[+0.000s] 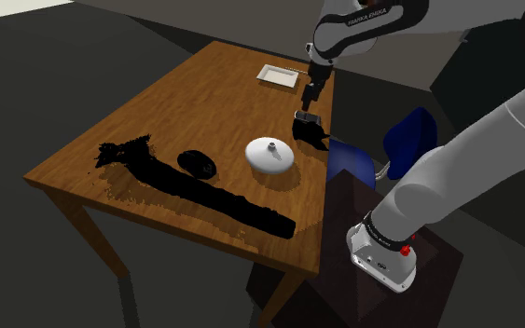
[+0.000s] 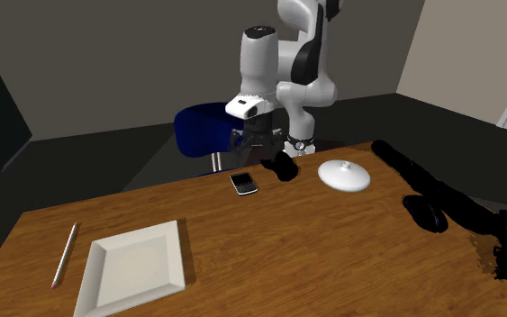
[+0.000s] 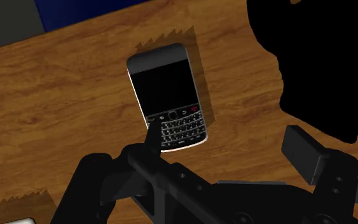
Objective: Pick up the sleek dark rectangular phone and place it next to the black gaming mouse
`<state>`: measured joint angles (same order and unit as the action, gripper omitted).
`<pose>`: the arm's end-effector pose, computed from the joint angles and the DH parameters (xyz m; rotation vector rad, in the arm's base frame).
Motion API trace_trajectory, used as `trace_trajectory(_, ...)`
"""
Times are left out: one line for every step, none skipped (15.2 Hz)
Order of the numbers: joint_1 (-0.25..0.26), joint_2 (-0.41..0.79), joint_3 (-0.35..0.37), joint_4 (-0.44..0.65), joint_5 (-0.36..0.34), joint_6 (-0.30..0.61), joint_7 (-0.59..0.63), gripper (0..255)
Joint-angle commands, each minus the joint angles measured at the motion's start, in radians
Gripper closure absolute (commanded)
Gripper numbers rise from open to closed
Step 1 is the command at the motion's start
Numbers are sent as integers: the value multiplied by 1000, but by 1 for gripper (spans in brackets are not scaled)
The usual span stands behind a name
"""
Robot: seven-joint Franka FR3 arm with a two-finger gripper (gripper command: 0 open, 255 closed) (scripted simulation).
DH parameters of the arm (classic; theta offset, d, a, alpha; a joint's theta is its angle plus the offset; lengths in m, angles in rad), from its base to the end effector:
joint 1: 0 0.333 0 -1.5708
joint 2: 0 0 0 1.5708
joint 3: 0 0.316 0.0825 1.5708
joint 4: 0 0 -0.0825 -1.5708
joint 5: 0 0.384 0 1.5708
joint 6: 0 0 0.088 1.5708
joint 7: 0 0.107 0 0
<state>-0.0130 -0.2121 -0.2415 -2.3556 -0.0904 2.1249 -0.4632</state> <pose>0.4517 -0.1231 0.4090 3.0981 0.4098 -0.0483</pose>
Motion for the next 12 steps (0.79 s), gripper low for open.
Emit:
trace_trajectory(1,74,-19,30,20,54,-52,0)
trace_trajectory(2,113,-26,49,33,78,-77,0)
trace_trajectory(2,152,-31,69,48,100,-103,0)
trace_trajectory(1,172,-33,79,56,111,-116,0)
trace_trajectory(0,180,-33,73,59,124,-118,0)
trace_trajectory(0,188,-33,67,61,138,-120,0)
trace_trajectory(0,196,-33,62,64,151,-121,0)
trace_trajectory(0,204,-34,56,66,165,-123,0)
trace_trajectory(-1,213,-34,51,69,179,-126,0)
trace_trajectory(-1,221,-34,46,72,192,-128,0)
trace_trajectory(-1,230,-34,41,75,206,-130,0)
trace_trajectory(-1,236,-34,38,77,213,-131,0)
